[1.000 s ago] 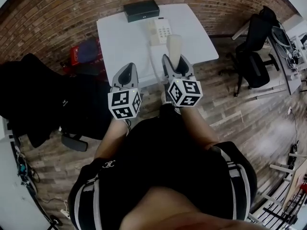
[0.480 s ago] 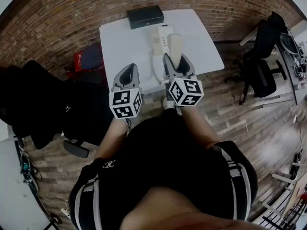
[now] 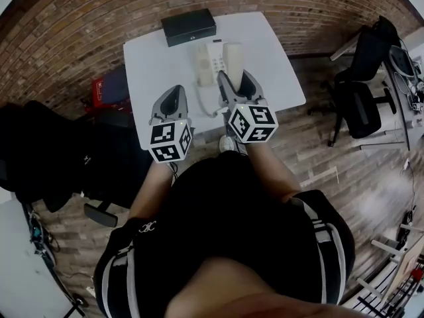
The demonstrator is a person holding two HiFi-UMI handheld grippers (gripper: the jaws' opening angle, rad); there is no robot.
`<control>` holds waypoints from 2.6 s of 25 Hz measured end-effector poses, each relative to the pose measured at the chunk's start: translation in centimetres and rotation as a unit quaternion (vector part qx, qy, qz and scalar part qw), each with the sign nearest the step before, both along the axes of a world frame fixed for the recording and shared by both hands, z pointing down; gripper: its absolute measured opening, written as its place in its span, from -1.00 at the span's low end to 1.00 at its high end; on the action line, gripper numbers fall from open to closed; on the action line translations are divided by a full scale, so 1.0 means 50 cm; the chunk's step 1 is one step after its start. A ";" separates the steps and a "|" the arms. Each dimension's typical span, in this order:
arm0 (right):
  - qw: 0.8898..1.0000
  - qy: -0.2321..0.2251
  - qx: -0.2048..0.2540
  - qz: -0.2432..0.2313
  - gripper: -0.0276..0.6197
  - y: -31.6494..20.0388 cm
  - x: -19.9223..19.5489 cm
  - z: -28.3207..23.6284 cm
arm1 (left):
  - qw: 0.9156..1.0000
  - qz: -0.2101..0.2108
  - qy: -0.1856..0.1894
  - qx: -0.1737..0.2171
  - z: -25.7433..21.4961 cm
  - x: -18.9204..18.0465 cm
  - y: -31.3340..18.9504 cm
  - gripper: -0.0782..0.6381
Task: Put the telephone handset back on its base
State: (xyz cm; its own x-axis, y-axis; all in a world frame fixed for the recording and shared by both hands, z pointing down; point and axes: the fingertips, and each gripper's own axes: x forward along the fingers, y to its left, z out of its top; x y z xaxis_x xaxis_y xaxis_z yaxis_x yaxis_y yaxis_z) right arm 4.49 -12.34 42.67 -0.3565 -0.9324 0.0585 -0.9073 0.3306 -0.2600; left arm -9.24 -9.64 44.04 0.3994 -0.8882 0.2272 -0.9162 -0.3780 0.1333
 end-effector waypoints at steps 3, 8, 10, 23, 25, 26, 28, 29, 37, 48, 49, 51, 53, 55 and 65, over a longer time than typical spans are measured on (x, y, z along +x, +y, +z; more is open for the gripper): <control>1.000 -0.001 -0.002 -0.005 -0.29 -0.039 0.016 0.000 | 1.000 -0.002 -0.002 -0.008 0.006 0.020 -0.038 -0.79; 1.000 -0.006 -0.012 -0.024 -0.28 -0.108 0.044 0.005 | 1.000 -0.014 -0.009 -0.019 0.011 0.056 -0.103 -0.79; 0.999 -0.005 -0.015 -0.034 -0.29 -0.134 0.054 0.010 | 0.999 -0.020 -0.012 -0.021 0.011 0.070 -0.127 -0.79; 0.992 -0.011 -0.050 -0.112 -0.29 -0.289 0.076 0.035 | 0.995 -0.092 -0.019 -0.039 0.017 0.118 -0.267 -0.79; 0.992 -0.012 -0.064 -0.111 -0.28 -0.303 0.072 0.050 | 0.994 -0.095 -0.022 -0.049 0.029 0.113 -0.274 -0.79; 0.991 -0.011 -0.072 -0.109 -0.29 -0.309 0.069 0.059 | 0.994 -0.094 -0.023 -0.053 0.035 0.110 -0.278 -0.79; 0.990 -0.009 -0.088 -0.105 -0.28 -0.321 0.059 0.080 | 0.994 -0.094 -0.025 -0.058 0.045 0.099 -0.289 -0.79; 0.990 -0.010 -0.099 -0.104 -0.29 -0.327 0.052 0.091 | 0.993 -0.094 -0.024 -0.060 0.048 0.093 -0.295 -0.79; 0.973 -0.014 -0.211 -0.090 -0.28 -0.351 0.003 0.211 | 0.992 -0.101 -0.012 -0.076 0.068 0.047 -0.299 -0.79; 0.953 0.077 -0.286 -0.056 -0.28 -0.372 -0.036 0.339 | 0.989 -0.119 0.003 -0.087 0.086 0.003 -0.296 -0.79; 0.952 0.088 -0.288 -0.053 -0.29 -0.374 -0.037 0.347 | 0.989 -0.121 0.003 -0.089 0.088 0.000 -0.294 -0.79; 0.949 0.110 -0.291 -0.048 -0.28 -0.376 -0.041 0.360 | 0.988 -0.127 0.004 -0.091 0.092 -0.007 -0.291 -0.79; 0.945 0.131 -0.295 -0.046 -0.28 -0.379 -0.047 0.378 | 0.987 -0.134 0.003 -0.093 0.094 -0.019 -0.287 -0.79; 0.941 0.148 -0.300 -0.040 -0.29 -0.382 -0.053 0.396 | 0.986 -0.141 0.001 -0.094 0.095 -0.030 -0.283 -0.79; 0.927 0.167 -0.335 -0.014 -0.29 -0.402 -0.084 0.464 | 0.982 -0.164 -0.006 -0.095 0.094 -0.083 -0.268 -0.79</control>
State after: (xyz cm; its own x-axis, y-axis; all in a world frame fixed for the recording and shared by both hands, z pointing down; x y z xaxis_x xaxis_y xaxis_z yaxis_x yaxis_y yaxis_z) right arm 0.29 -32.42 65.85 -0.2372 -0.6372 0.7333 -0.9678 0.2207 -0.1213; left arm -13.37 -23.06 48.74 0.0959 -0.9100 0.4034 -0.9865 -0.0328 0.1607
